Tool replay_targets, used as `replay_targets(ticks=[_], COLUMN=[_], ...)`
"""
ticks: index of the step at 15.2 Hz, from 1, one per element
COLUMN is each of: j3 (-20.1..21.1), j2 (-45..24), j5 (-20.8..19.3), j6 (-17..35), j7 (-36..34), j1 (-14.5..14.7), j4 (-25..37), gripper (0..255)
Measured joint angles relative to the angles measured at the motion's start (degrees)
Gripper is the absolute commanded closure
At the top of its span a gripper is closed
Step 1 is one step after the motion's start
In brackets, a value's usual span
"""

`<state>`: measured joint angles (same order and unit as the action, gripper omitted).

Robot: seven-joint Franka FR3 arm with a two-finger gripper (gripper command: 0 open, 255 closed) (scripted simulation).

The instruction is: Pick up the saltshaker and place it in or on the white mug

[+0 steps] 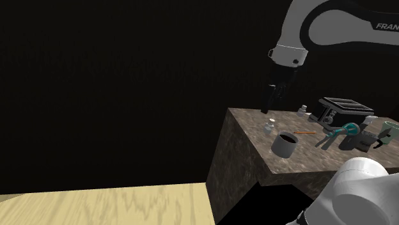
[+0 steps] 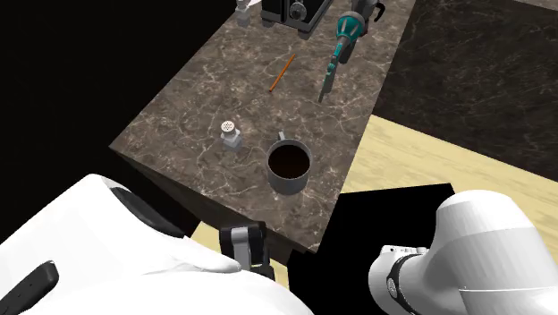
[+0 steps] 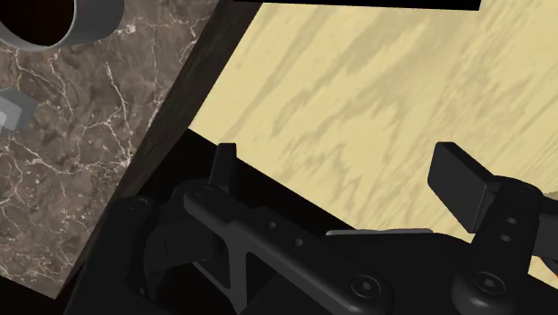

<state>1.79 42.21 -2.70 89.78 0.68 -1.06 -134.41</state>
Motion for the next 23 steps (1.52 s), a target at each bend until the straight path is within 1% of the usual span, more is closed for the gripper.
replay_targets(ticks=[1,3,10,16,23], j3=[0.0,-1.4,-9.5,-17.0,-25.3], j2=[0.0,-0.4,-3.2,-9.9,-20.1], j5=[0.0,-0.9,-5.4,-8.2,-8.2], j6=[0.0,1.4,8.9,16.7,25.1], j7=[0.0,1.4,9.2,16.2,24.7], j1=[0.0,-0.6,-3.9,-6.3,-7.7], j4=[0.0,-0.8,-4.1,-3.8,-0.6], gripper=[0,0,0,0,0])
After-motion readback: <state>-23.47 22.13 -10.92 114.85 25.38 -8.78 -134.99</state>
